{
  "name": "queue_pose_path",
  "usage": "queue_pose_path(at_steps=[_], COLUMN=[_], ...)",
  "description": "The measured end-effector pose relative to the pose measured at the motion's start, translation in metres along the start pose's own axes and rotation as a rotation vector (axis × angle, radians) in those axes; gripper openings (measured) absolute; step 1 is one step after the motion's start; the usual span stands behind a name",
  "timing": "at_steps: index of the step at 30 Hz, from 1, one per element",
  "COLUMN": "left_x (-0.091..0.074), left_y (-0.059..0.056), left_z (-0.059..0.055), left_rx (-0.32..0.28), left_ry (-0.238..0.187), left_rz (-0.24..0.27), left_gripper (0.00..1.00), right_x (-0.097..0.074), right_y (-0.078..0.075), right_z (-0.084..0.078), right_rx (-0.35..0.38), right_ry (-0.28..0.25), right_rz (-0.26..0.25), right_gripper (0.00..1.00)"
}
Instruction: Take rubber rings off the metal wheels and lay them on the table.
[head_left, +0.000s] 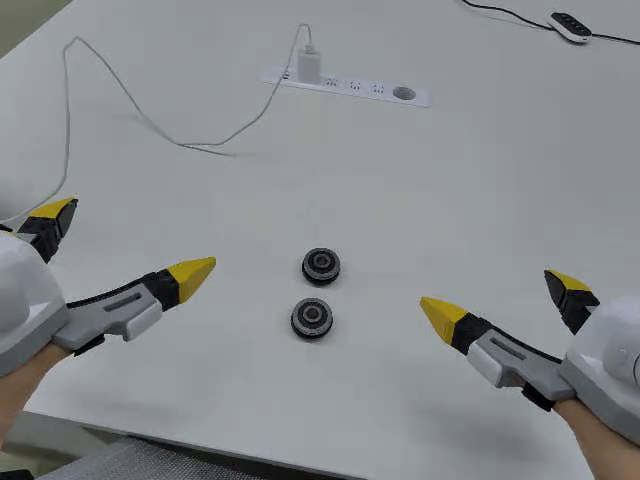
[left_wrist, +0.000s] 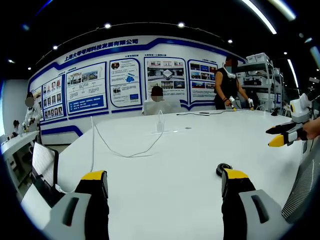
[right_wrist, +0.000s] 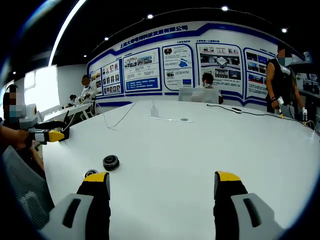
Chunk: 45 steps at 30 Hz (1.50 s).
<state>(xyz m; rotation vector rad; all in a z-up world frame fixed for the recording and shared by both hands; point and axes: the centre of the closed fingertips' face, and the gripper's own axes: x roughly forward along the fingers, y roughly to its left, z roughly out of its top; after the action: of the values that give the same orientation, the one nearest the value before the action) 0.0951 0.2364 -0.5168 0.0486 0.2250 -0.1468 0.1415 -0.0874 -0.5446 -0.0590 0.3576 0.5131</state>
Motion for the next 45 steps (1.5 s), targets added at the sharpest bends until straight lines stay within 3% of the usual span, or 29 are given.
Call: queue_pose_path(at_steps=[10,19,32,41,45], left_x=[0.001,0.001,0.011,0.023,0.025], left_y=[-0.005,-0.002,-0.022,-0.033,-0.045], left_z=[0.0,-0.002,-0.012,-0.008,-0.003], left_rx=[0.019,0.014,0.047,0.079,0.082], left_ry=[0.009,0.018,0.065,0.072,0.066], left_rz=[-0.037,-0.033,-0.114,-0.169,-0.207], left_gripper=[0.93,0.92,0.83,0.74,0.68], right_x=[-0.002,0.0,0.004,0.007,0.008], right_y=[0.004,0.01,0.016,0.022,0.024], right_z=[-0.005,-0.008,-0.007,-0.006,-0.007], right_rx=[0.018,0.011,0.017,0.031,0.036], right_ry=[0.02,0.035,0.039,0.042,0.046], right_rz=[0.018,0.035,0.061,0.076,0.085], right_gripper=[0.82,0.79,0.74,0.72,0.71])
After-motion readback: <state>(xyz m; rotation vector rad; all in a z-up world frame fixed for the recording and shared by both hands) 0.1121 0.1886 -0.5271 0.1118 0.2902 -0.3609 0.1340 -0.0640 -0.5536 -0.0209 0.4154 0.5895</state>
